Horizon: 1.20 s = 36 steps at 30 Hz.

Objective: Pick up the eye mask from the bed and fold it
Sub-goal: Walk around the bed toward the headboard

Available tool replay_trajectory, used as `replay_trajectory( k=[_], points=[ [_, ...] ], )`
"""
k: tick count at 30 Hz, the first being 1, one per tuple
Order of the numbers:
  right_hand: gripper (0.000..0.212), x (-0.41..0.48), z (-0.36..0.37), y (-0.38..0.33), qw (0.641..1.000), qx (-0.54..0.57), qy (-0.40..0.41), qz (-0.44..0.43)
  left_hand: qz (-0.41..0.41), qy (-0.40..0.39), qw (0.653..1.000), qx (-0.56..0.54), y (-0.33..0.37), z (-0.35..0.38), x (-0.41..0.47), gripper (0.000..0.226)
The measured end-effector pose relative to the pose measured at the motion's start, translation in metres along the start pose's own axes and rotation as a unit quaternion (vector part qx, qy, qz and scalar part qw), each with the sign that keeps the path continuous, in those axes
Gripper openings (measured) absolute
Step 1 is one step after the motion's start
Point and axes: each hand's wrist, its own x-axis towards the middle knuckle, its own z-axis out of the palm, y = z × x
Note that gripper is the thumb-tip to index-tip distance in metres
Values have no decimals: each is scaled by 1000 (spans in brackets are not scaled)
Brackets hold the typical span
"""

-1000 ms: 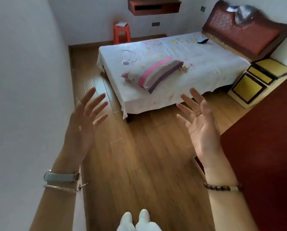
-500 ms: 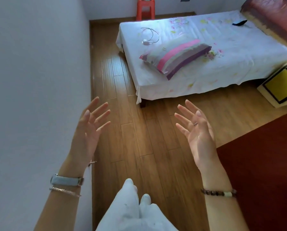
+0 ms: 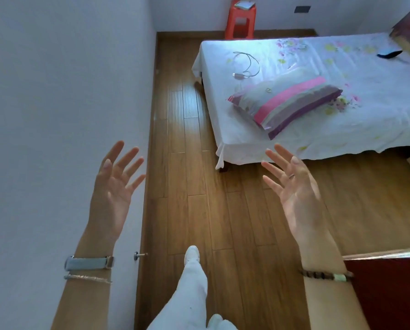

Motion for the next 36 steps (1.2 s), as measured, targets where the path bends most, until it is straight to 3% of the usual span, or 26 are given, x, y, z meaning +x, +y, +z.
replay_trajectory(
  k=[4,8,21,36],
  points=[
    [45,61,39,-11,1000,20,-12,-2,2,-1,1000,-5,14,-13,59,79],
    [37,115,83,-21,997,76,-1,-10,15,5,1000,-12,29,-29,125,47],
    [47,280,134,-22,996,84,-3,13,5,7,999,-36,29,-33,288,48],
    [43,548,174,-47,997,69,-38,19,6,38,999,-22,27,13,548,48]
  ],
)
